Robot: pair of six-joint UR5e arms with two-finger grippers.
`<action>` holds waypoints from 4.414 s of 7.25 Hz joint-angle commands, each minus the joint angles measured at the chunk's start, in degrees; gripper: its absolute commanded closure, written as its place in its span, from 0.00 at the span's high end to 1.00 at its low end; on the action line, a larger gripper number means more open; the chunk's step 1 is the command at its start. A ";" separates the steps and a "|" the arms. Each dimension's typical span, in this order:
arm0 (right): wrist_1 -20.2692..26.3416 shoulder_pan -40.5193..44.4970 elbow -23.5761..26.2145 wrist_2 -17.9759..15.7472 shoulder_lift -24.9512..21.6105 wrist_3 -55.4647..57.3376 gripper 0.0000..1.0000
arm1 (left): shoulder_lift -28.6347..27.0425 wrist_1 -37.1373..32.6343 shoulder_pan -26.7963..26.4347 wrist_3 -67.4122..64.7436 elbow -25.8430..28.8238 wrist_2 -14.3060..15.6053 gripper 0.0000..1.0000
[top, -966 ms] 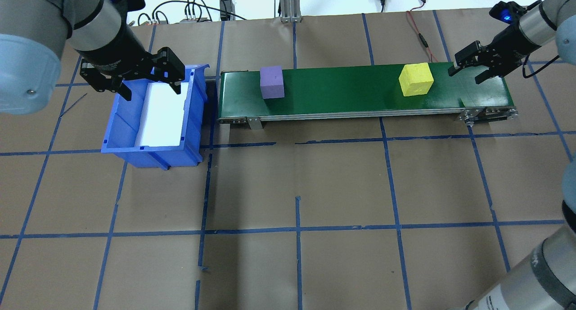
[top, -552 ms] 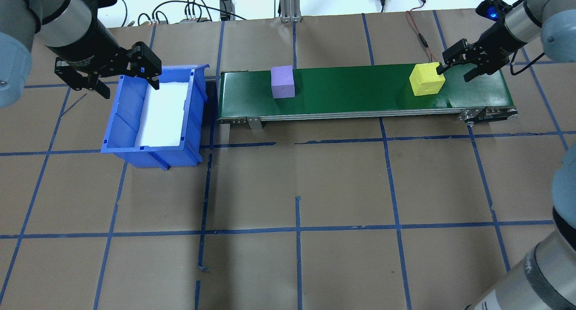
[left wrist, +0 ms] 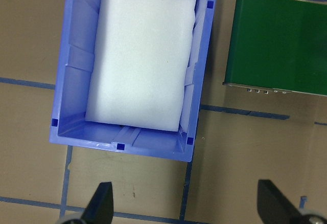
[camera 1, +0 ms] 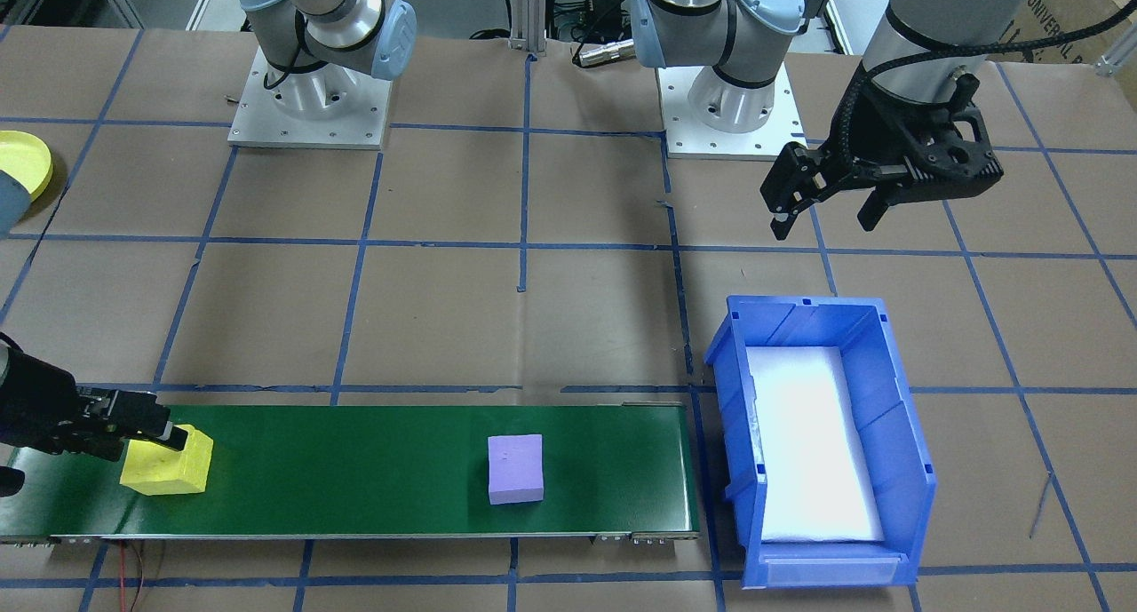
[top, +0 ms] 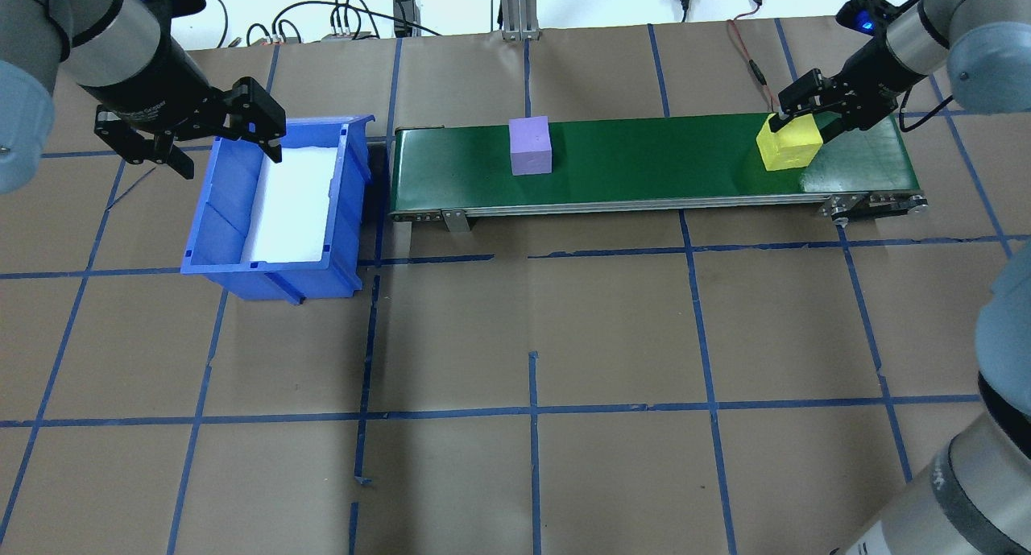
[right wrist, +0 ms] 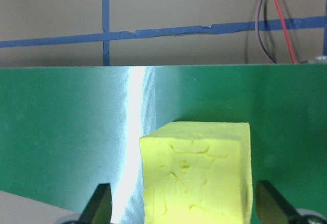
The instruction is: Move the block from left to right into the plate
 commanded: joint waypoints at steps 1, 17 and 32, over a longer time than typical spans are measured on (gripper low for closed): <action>-0.14 0.07 0.02 -2.44 1.39 -0.62 1.00 | 0.00 0.00 -0.07 0.01 0.09 -0.02 1.00; -5.27 -53.06 18.00 -26.90 -10.21 -52.88 0.30 | 0.09 0.00 -0.07 -0.08 -0.09 -0.46 1.00; 3.38 -20.89 3.80 -17.51 -9.07 -20.81 0.99 | 0.18 -0.26 -0.25 0.01 -0.35 -0.37 1.00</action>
